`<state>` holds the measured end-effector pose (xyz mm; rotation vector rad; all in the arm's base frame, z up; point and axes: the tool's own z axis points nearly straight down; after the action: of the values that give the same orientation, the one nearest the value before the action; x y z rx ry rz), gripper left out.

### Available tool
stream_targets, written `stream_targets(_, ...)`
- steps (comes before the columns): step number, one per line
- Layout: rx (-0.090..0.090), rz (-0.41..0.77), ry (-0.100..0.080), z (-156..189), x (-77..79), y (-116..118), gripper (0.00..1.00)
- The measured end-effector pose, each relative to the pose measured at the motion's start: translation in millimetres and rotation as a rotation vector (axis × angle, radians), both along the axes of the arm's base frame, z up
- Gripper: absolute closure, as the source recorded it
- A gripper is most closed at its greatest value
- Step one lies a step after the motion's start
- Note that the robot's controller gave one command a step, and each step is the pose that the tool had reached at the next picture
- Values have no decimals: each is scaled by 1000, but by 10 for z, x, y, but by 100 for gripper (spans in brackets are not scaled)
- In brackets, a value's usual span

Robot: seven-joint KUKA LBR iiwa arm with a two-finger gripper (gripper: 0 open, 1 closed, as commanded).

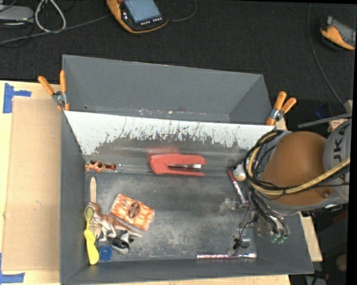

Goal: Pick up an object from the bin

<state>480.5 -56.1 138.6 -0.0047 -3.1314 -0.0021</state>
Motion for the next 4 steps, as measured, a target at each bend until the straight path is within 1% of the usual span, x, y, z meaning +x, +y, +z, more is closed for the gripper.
stream_targets(1, -1, 3, -8, 41, 19, 2, 0)
stream_targets(2, -1, 135, -3, 513, 326, 402, 0)
stream_targets(3, 1, 187, -4, 506, 50, 1159, 0)
stream_targets(4, 0, 224, -15, 643, 714, 1201, 0)
